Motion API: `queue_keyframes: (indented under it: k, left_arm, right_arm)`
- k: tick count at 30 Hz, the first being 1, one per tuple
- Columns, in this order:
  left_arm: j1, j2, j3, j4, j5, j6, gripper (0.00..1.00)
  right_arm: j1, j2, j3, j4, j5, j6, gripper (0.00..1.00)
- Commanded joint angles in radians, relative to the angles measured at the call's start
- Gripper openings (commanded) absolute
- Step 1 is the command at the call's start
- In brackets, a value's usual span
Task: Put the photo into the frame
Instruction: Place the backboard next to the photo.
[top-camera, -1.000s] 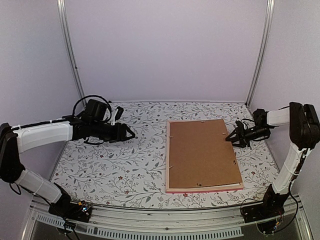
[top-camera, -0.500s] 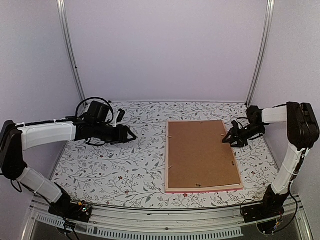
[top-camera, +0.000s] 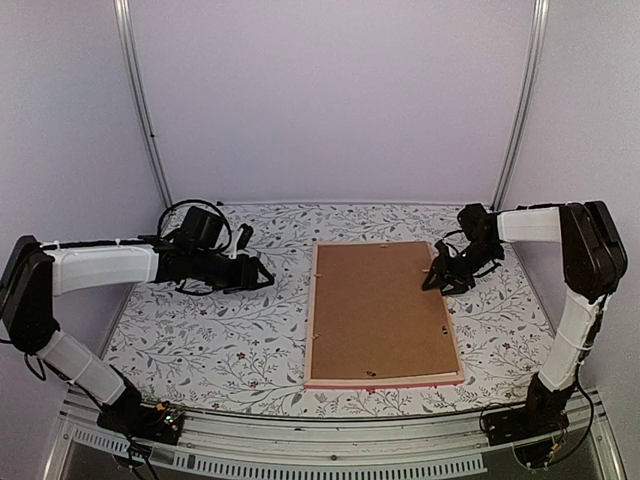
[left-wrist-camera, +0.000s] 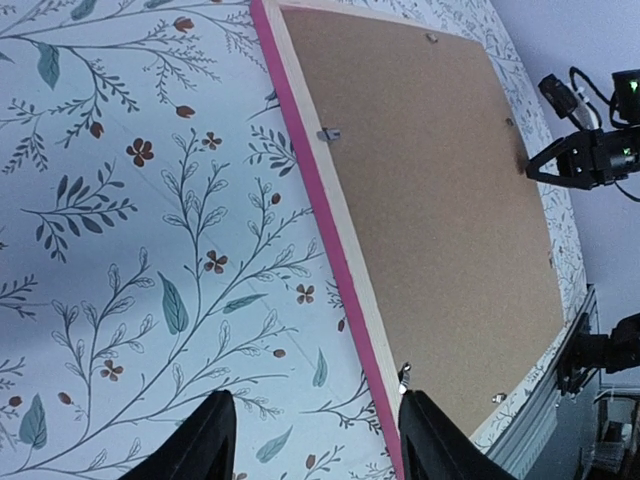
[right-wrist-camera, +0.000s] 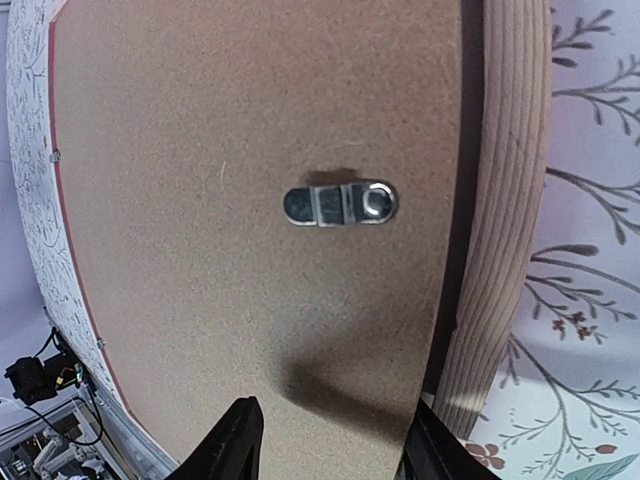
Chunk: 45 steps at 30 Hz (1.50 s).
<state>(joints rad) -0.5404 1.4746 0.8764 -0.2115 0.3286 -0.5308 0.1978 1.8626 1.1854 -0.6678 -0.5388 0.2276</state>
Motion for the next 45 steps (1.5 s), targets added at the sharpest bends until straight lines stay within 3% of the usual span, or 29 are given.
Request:
queue_keyframes:
  k: [1,11,45]
  left_arm:
    - [-0.014,0.02,-0.013,0.036,-0.009,0.008,0.58]
    - [-0.033,0.069,-0.01,0.05,-0.032,0.004,0.64]
    - [-0.044,0.08,-0.012,0.041,-0.069,0.019,0.65]
  right_arm:
    - [0.089,0.028,0.075,-0.011,0.044,0.059,0.48]
    - [0.188,0.082,0.165,-0.035,0.11,0.119,0.51]
    - [0.194,0.038,0.178,-0.084,0.264,0.133,0.56]
